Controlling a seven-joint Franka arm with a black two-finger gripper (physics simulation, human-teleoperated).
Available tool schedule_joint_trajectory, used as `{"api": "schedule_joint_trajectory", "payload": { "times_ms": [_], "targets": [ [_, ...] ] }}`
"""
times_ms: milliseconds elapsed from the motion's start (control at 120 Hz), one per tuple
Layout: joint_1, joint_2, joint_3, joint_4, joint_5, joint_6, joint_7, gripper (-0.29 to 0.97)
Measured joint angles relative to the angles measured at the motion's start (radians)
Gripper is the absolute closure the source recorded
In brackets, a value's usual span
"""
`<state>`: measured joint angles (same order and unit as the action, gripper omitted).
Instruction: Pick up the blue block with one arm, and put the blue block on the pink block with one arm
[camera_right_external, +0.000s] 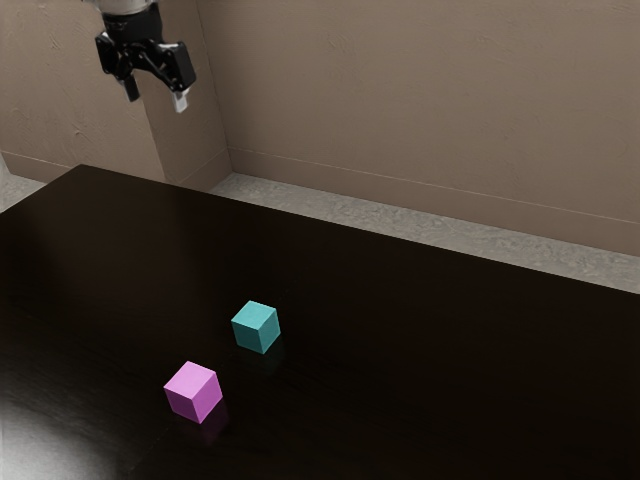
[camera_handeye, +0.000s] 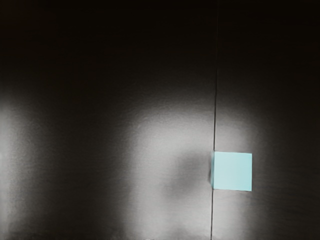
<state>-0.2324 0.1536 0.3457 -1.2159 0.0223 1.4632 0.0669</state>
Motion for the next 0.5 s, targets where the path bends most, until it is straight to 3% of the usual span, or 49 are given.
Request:
{"api": "schedule_joint_trajectory", "payload": {
  "times_ms": [217,317,500],
  "targets": [
    [-0.001,-0.001,0.0,-0.003,0.0,-0.009,0.002,0.0],
    [-0.002,-0.003,-0.003,-0.077,-0.004,0.014,0.003,0.0],
    [0.062,0.147,-0.007,-0.125,-0.06,0.15,0.036,0.0]
  ]
}}
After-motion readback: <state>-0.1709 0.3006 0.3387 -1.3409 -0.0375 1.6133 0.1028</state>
